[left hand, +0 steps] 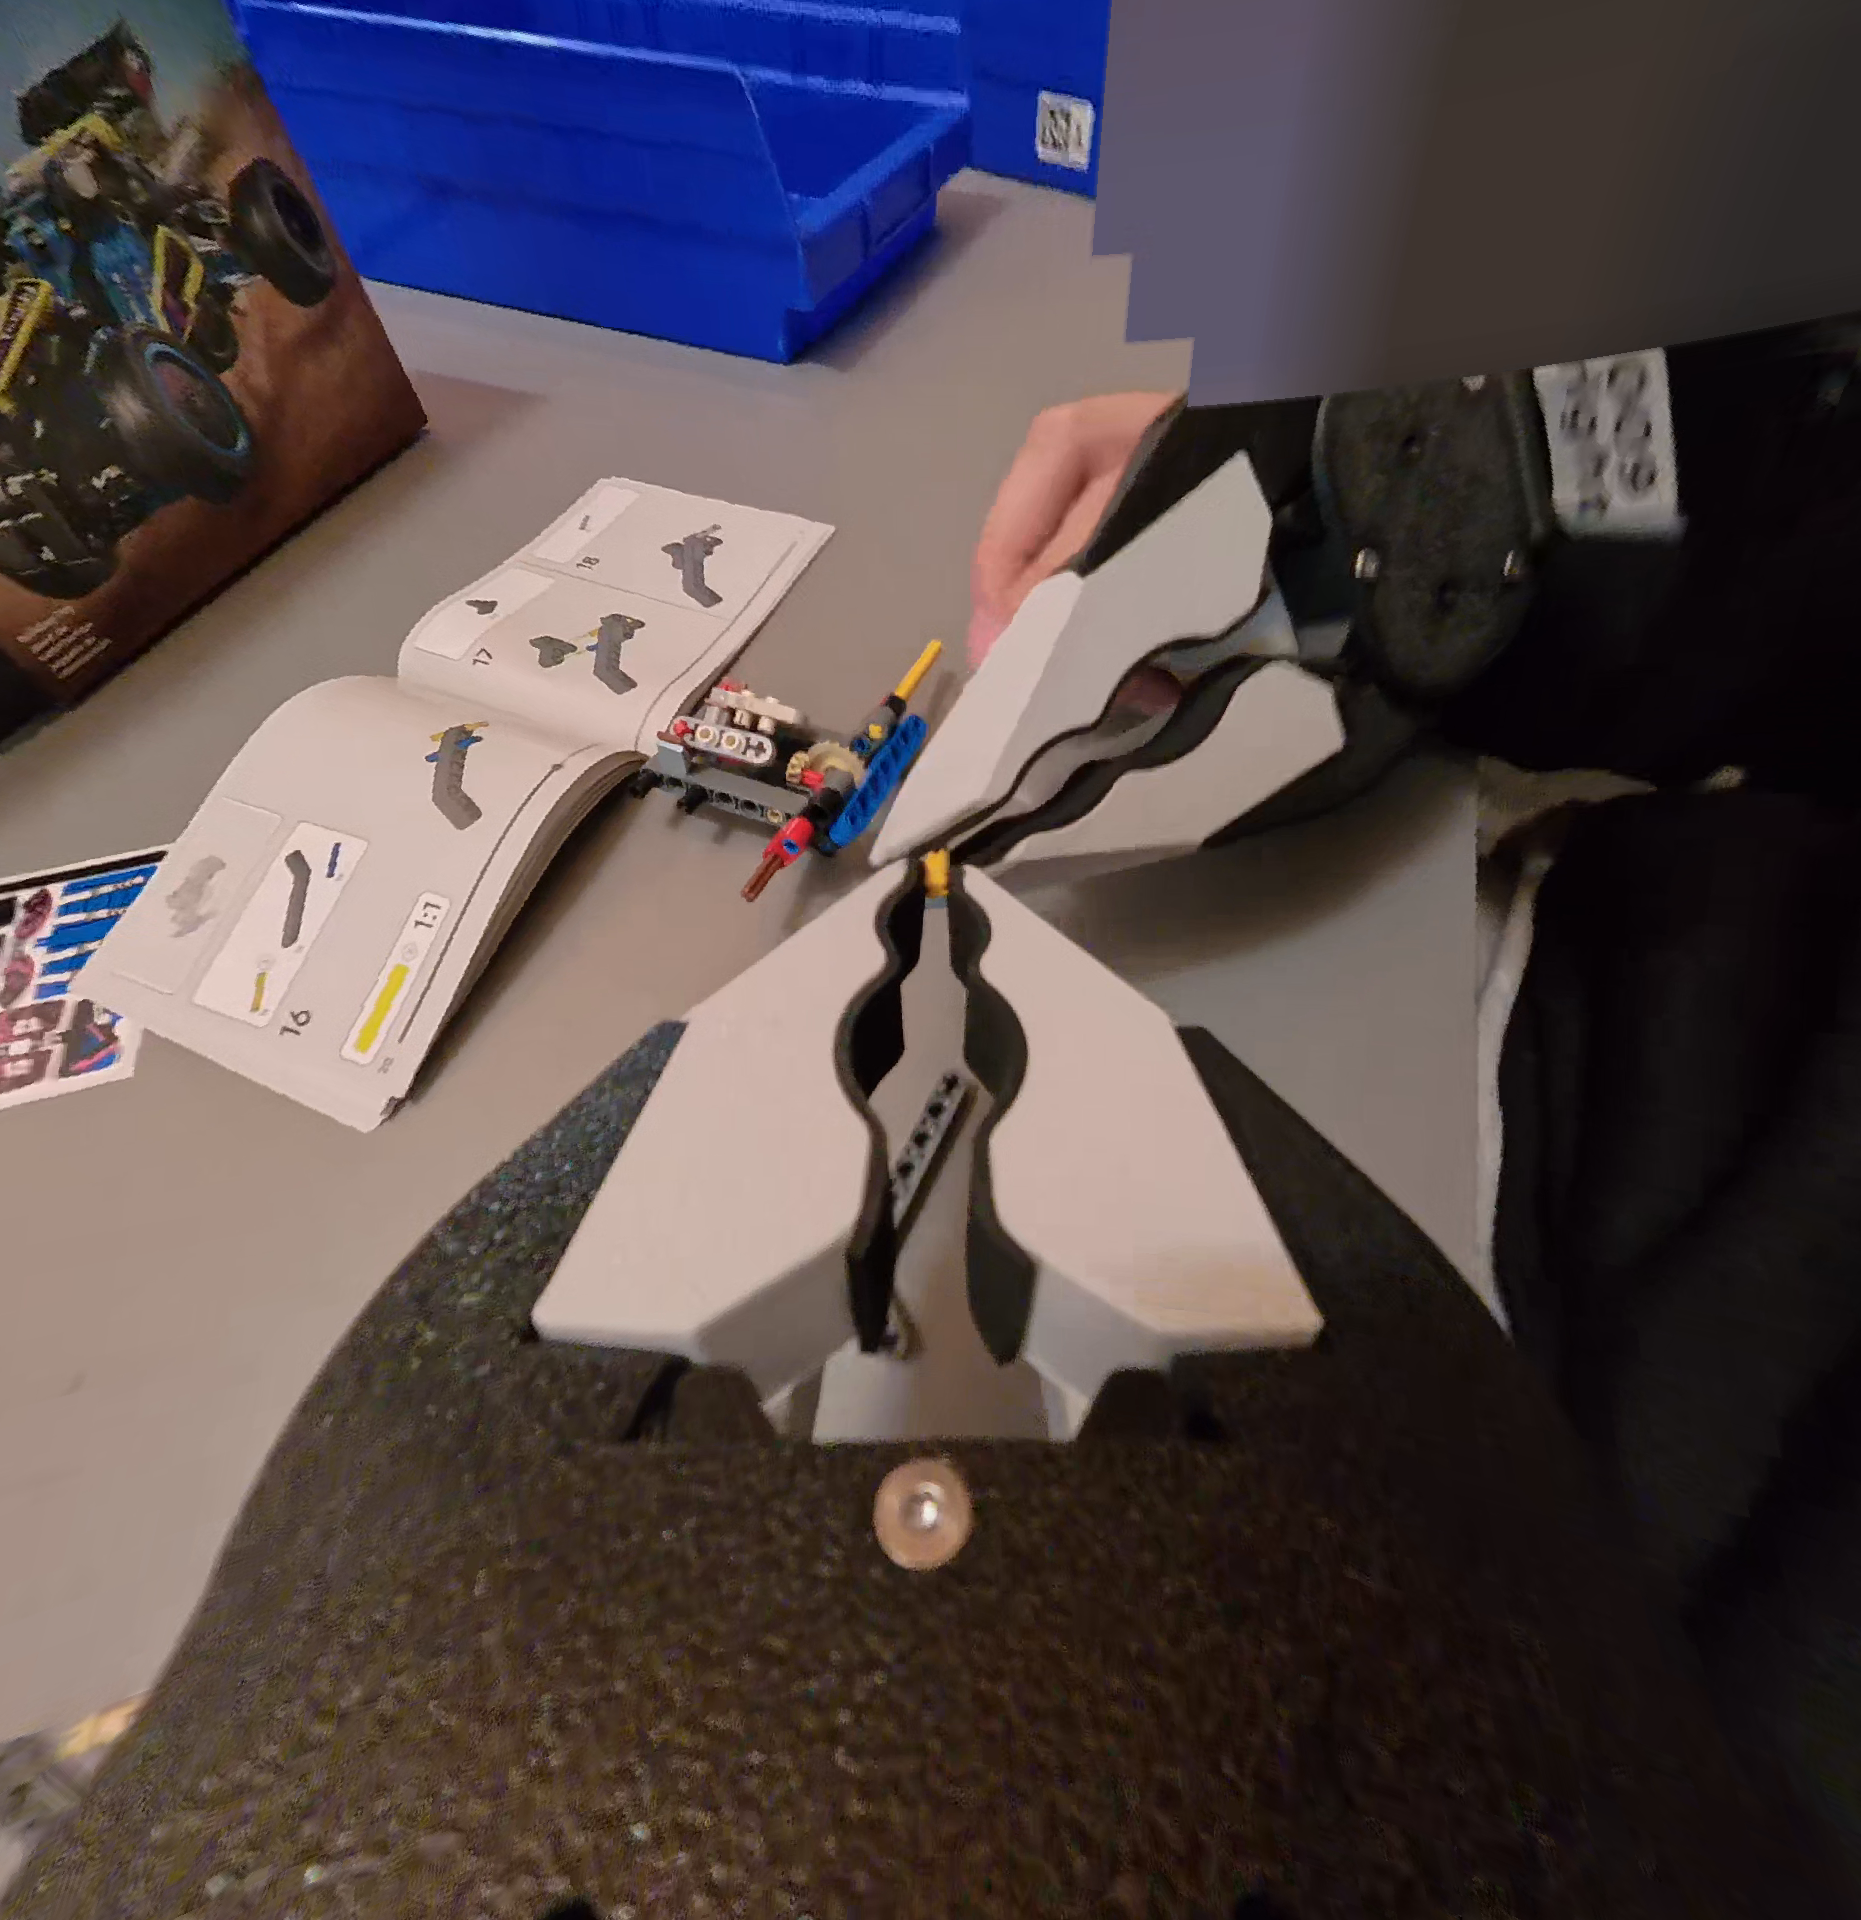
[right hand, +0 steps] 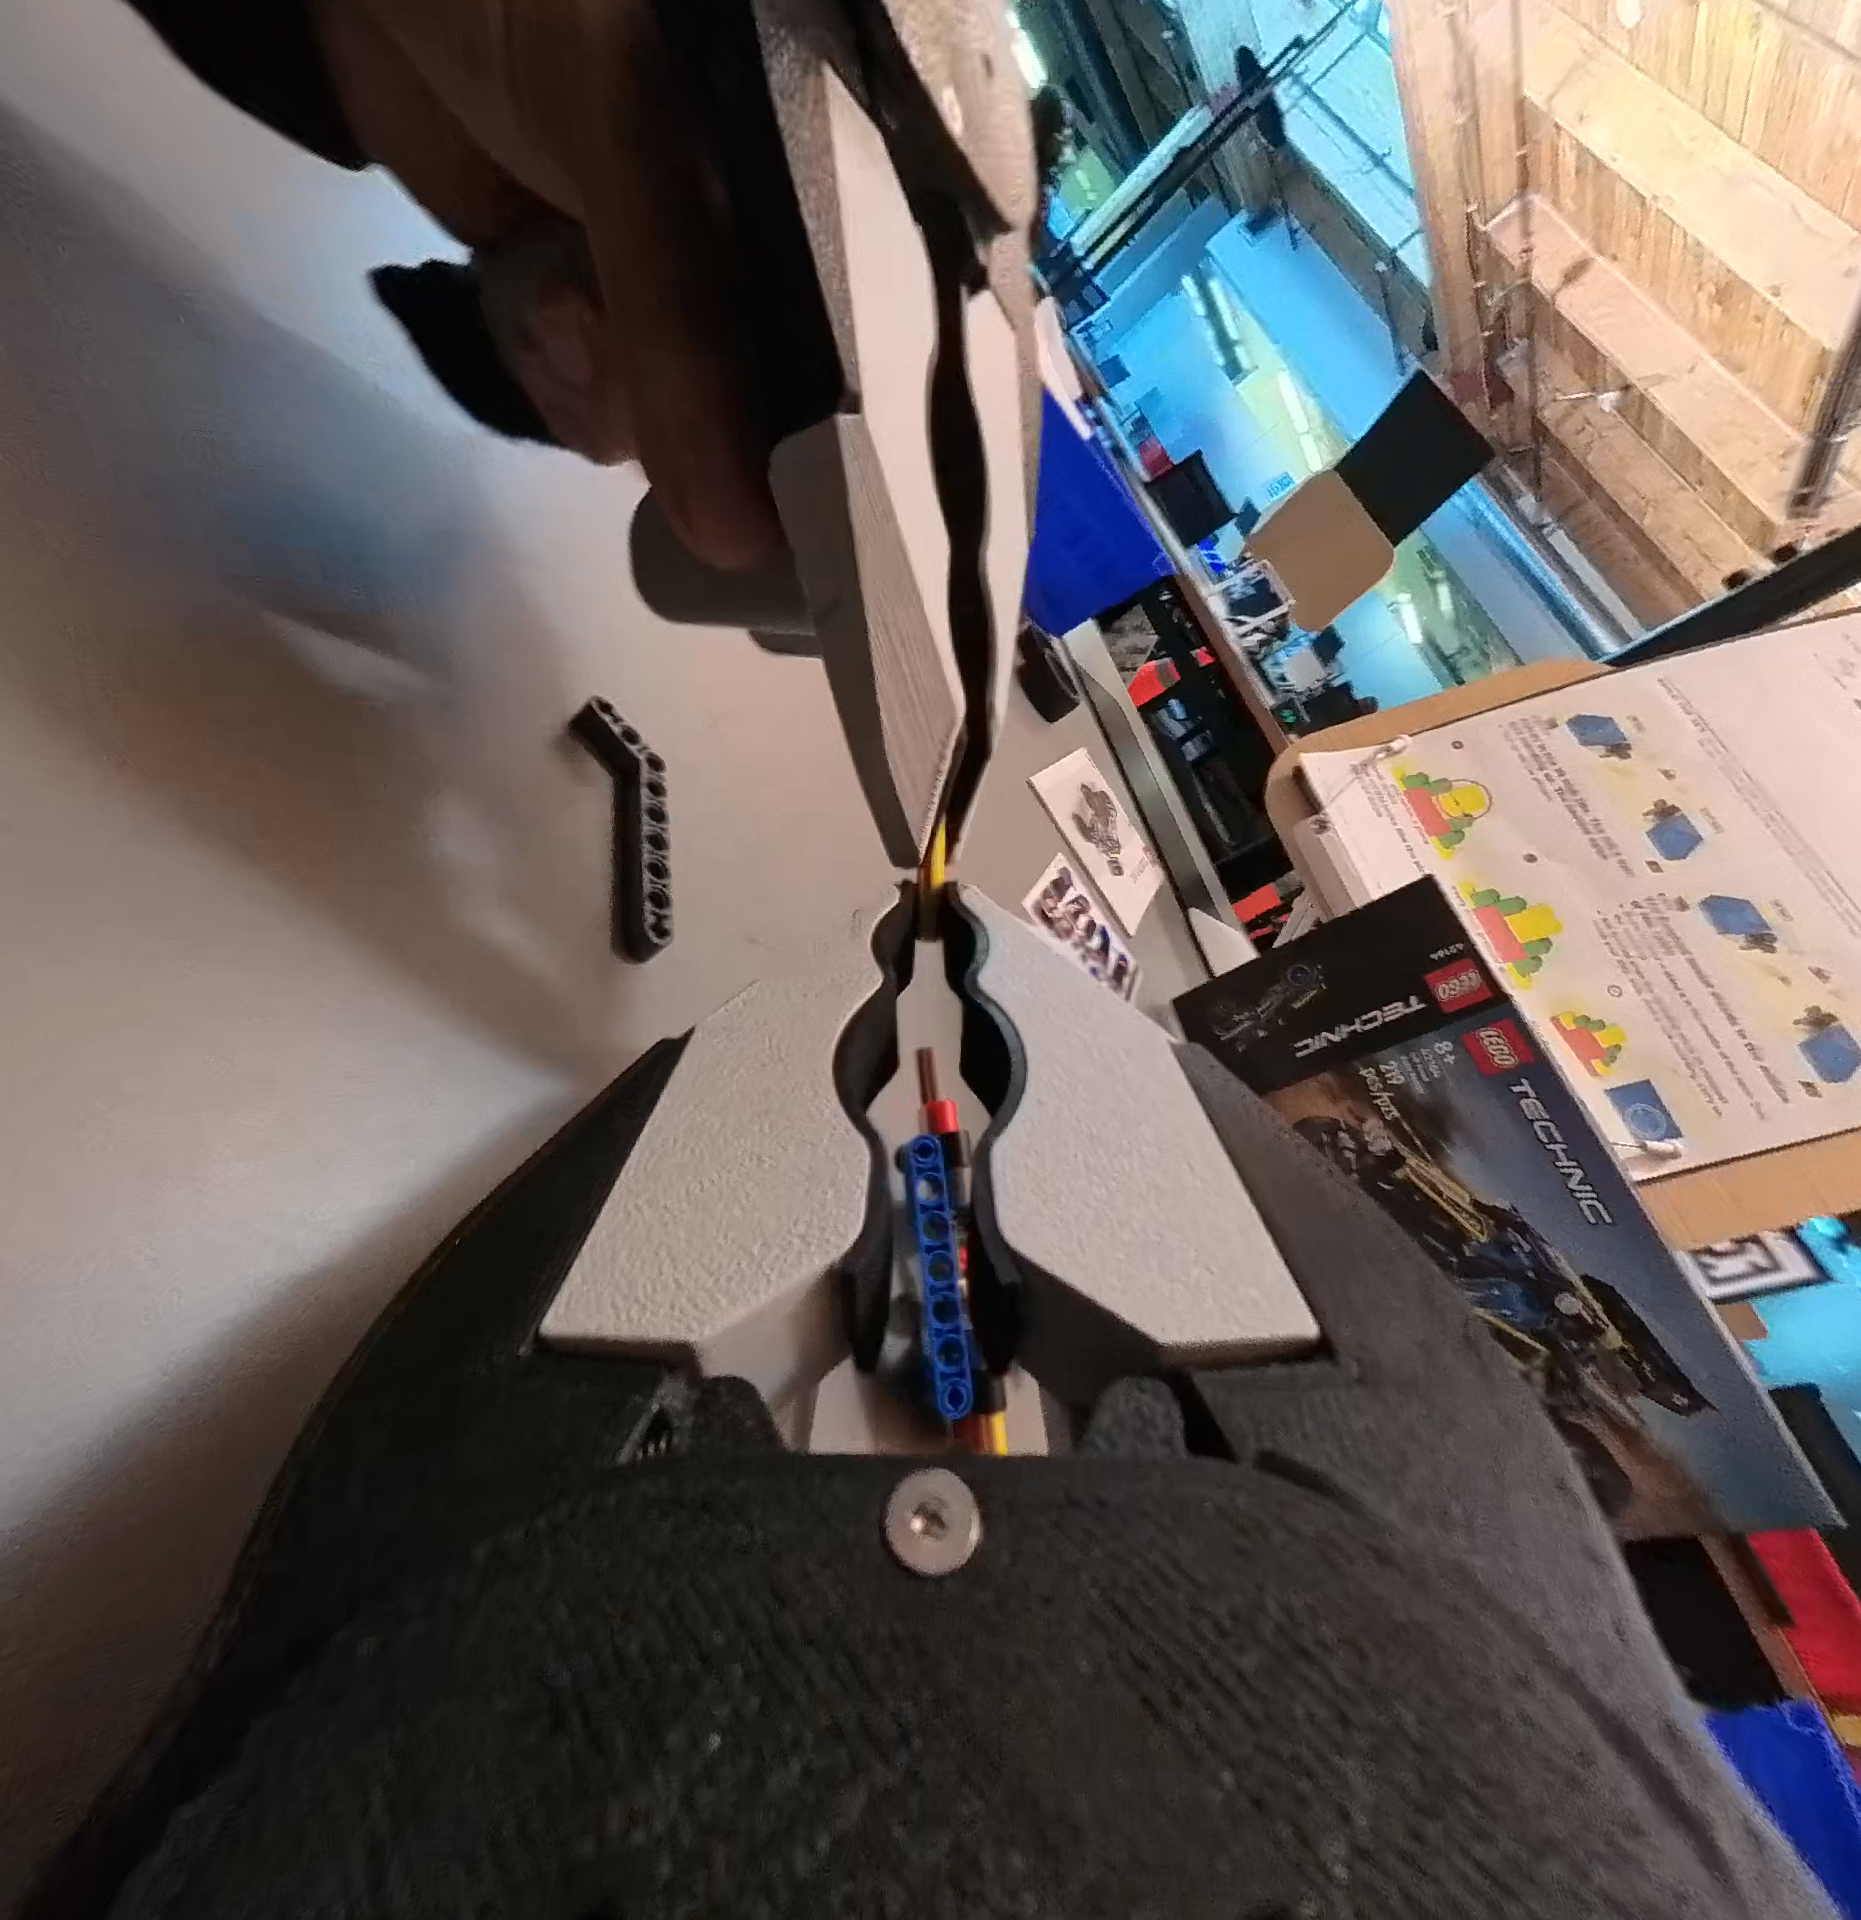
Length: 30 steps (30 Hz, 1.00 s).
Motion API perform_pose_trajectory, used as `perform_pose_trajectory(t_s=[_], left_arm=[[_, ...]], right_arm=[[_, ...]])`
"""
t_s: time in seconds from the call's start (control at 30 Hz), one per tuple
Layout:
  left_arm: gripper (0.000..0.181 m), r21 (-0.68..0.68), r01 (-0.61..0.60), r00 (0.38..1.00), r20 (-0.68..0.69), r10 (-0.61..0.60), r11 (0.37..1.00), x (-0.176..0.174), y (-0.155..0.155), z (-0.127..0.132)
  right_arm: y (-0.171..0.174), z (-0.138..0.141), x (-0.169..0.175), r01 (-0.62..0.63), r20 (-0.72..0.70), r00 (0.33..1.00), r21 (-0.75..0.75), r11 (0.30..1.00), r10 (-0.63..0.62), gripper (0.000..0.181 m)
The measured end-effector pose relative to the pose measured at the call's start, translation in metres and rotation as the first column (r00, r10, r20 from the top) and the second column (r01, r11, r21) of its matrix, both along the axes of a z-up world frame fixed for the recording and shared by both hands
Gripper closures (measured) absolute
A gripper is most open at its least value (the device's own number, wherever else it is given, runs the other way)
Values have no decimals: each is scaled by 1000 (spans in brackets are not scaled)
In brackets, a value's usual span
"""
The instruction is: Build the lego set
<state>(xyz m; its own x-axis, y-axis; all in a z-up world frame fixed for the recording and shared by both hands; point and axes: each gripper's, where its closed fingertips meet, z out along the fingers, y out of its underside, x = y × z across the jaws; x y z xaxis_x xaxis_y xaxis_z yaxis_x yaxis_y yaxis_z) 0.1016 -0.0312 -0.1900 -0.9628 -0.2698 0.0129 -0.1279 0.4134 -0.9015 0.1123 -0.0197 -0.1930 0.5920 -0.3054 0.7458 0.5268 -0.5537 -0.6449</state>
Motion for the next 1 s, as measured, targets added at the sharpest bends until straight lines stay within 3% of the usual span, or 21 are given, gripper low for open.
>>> perform_pose_trajectory(t_s=[0.07,0.17,0.3,0.4,0.6,0.8,1.0], left_arm=[[179,89,56,998,36,-59,994,-1,10,-3],[180,225,173,981,46,-188,959,-3,24,-8],[180,406,342,921,34,-388,848,-5,30,-24],[180,486,432,868,5,-497,760,-8,30,-31],[180,572,516,780,-5,-625,638,-8,25,-38],[180,686,520,701,-2,-713,508,-8,28,-49],[180,734,521,614,34,-788,437,-8,23,-49]], right_arm=[[-1,-9,-5,-14,-139,990,-39,999,8,175],[4,-33,-26,-81,-541,841,-66,995,33,156],[8,-46,-27,-44,-690,723,-47,998,-1,161],[8,-60,-24,-30,-720,691,-115,993,-63,159],[14,-61,-18,-34,-751,657,-107,994,-59,165],[16,-62,-21,-61,-798,601,-89,994,-34,174],[16,-62,-20,-57,-801,597,-88,995,-36,176]])
